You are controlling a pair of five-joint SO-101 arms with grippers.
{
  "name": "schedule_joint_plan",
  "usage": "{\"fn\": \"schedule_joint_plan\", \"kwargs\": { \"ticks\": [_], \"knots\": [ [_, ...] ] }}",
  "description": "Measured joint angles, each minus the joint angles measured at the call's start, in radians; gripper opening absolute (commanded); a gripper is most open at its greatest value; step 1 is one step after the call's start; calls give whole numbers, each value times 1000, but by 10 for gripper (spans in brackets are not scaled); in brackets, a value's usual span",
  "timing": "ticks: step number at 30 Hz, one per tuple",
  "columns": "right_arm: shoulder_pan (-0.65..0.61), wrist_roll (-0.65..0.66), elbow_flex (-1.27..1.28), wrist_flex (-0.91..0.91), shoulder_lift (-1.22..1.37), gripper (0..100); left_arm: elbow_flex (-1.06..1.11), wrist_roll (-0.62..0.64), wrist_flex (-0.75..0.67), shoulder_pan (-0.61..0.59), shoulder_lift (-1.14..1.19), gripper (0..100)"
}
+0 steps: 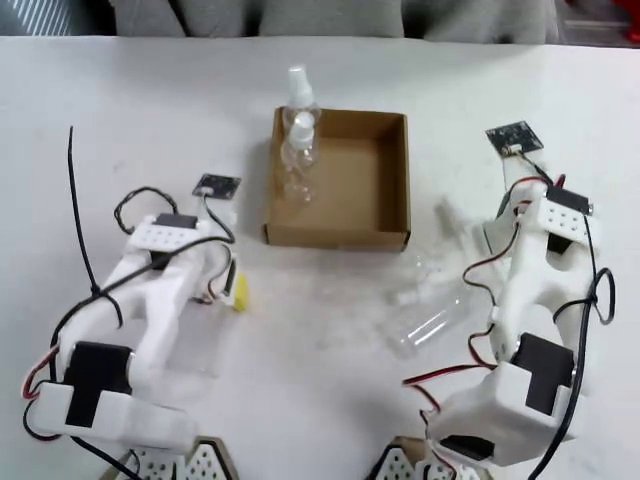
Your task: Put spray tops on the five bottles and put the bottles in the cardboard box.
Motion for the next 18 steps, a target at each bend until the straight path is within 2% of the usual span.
{"fn": "schedule_joint_plan", "kwargs": {
  "ticks": [9, 18],
  "knots": [
    [-29, 0, 57, -94, 26, 145, 0, 0, 0, 0, 0, 37],
    [-28, -2, -55, -94, 258, 145, 0, 0, 0, 0, 0, 36]
  ]
}}
